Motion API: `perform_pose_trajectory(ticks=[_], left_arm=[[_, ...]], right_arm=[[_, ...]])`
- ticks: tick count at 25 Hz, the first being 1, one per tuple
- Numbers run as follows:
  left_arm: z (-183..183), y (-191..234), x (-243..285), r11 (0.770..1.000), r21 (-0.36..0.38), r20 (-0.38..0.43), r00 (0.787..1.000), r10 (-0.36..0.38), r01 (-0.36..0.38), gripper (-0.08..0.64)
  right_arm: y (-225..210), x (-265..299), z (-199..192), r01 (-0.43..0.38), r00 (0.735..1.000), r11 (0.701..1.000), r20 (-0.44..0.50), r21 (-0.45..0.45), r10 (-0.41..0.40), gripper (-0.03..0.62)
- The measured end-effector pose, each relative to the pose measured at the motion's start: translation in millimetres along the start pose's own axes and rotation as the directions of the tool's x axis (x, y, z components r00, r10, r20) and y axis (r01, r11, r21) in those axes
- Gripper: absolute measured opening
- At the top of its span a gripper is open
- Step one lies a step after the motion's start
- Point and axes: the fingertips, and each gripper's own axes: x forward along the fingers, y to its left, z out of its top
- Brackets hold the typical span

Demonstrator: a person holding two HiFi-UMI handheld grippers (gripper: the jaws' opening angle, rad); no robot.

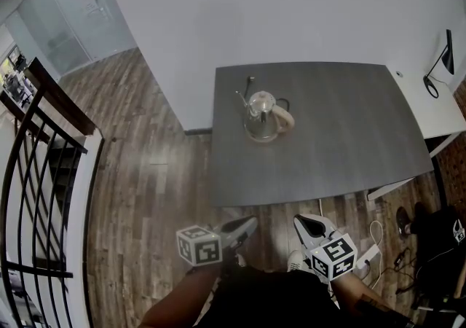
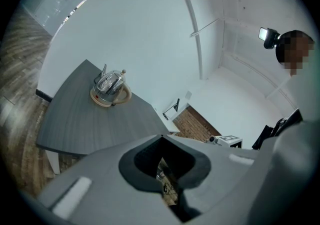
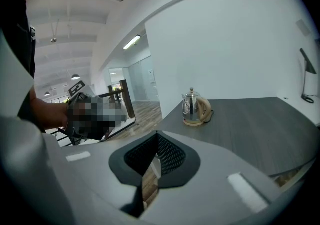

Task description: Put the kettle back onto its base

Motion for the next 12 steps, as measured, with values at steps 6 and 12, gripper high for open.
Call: perform_pose_trajectory(ticks=[6, 12], left_arm=[[0.3, -2.1, -0.3, 1.000, 0.003, -0.002, 1.000, -0.006, 0.006, 0.000], [3.9, -3.8, 0.0, 1.000, 0.008, -0.002, 1.000, -0.011, 0.011, 0.000]], right_arm=[[1.7, 0.3, -1.5, 0.001, 1.000, 1.000, 0.001, 0.001, -0.001, 0.025], [1.6, 1.7, -0.1, 0.000, 1.000, 1.000, 0.002, -0.001, 0.000, 0.024]])
